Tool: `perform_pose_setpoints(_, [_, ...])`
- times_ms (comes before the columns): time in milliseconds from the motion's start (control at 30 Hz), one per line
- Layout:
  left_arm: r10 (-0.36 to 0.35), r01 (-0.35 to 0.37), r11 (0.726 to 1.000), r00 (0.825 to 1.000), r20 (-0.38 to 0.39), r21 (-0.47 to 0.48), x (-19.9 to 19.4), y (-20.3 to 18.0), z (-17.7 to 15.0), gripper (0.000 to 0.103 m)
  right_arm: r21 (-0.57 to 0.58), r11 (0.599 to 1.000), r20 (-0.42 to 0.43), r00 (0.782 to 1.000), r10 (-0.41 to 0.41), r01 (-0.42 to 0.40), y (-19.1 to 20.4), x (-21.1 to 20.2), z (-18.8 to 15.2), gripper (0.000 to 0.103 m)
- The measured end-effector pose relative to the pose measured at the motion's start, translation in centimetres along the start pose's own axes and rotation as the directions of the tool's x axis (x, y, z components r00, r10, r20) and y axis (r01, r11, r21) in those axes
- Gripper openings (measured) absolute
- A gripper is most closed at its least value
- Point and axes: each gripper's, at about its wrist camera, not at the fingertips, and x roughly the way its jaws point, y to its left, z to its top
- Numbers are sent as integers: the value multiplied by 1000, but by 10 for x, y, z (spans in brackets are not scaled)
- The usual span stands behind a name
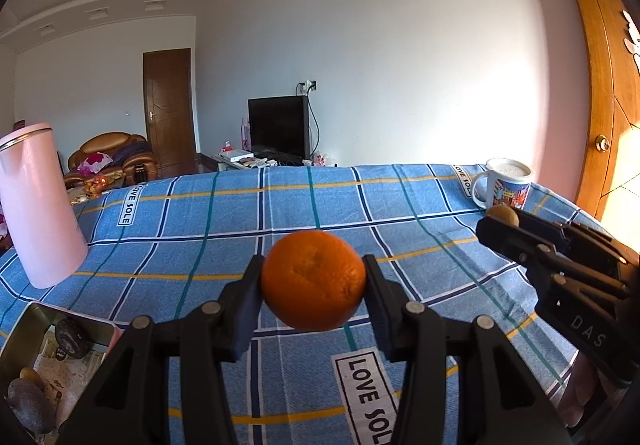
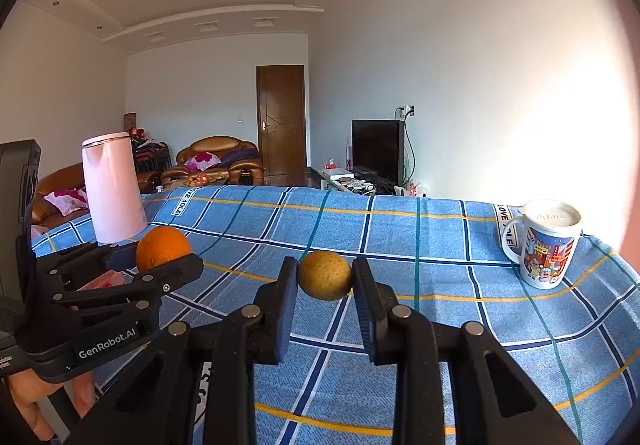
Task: Organize fruits
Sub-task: 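Carry the orange with the left gripper while the right gripper carries the yellow fruit to the tin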
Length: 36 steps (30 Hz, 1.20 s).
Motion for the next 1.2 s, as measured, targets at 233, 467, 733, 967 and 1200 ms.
perform_pose_setpoints(233, [10, -10, 1000, 999, 31, 10, -8, -1, -2, 49, -7, 1000, 16, 1000, 14, -14, 4, -5, -1, 29])
perform_pose_setpoints(467, [4, -4, 1000, 999, 34, -1, -14, 4, -4, 49, -8, 1000, 27, 999, 28, -27, 7, -10, -2, 29])
perform_pose_setpoints(733, [7, -6, 1000, 1000, 26, -29, -28, 23, -10, 49, -22, 996, 9, 996, 85, -85, 29, -11, -3, 29])
perform_pose_setpoints(967, [19, -17, 998, 1000, 23, -62, -41, 48, -17, 49, -13, 989, -7, 989, 147, -147, 55, -5, -1, 29])
perform_pose_setpoints(1200, [40, -38, 995, 999, 21, -92, -53, 70, -23, 49, -23, 979, -13, 979, 201, -201, 83, -1, 6, 29])
